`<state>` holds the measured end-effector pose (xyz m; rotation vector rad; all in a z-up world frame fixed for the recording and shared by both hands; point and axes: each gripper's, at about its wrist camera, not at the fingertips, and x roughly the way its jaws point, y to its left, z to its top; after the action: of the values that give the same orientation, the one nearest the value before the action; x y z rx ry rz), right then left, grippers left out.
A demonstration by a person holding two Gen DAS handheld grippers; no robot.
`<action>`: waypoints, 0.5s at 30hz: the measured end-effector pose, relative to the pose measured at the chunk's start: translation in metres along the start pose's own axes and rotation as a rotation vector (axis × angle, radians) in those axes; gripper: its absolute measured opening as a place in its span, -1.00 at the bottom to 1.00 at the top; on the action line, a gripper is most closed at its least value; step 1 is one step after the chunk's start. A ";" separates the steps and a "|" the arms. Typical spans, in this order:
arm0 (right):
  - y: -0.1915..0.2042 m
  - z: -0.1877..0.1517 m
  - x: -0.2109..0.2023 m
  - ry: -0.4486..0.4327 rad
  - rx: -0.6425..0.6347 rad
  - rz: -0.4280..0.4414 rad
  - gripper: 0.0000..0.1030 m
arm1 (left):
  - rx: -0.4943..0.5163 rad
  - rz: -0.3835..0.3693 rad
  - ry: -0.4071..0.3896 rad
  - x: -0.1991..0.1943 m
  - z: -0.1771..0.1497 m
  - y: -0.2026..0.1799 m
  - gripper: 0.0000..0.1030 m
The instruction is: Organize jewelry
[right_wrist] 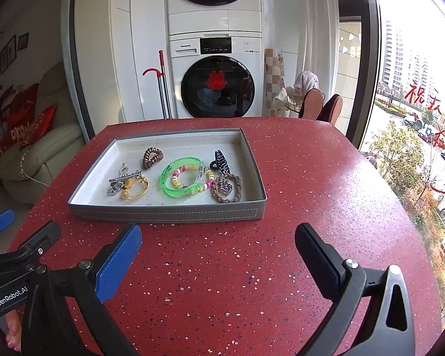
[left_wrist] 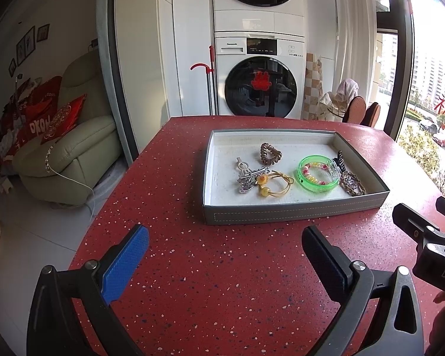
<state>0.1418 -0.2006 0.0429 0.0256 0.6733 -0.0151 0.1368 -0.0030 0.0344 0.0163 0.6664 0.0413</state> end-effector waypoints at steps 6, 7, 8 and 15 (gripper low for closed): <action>-0.003 -0.001 0.000 0.001 0.007 0.002 1.00 | -0.001 0.002 0.009 0.000 -0.001 0.001 1.00; -0.004 -0.001 0.000 0.000 0.009 0.003 1.00 | -0.001 0.002 0.009 0.000 -0.001 0.001 1.00; -0.004 0.000 0.000 0.001 0.010 0.003 1.00 | -0.001 0.000 0.010 0.000 -0.001 0.001 1.00; -0.007 0.000 0.000 0.005 0.012 0.002 1.00 | 0.003 -0.004 0.010 -0.001 -0.001 0.001 1.00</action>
<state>0.1416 -0.2080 0.0424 0.0380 0.6786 -0.0171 0.1351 -0.0020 0.0339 0.0178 0.6770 0.0364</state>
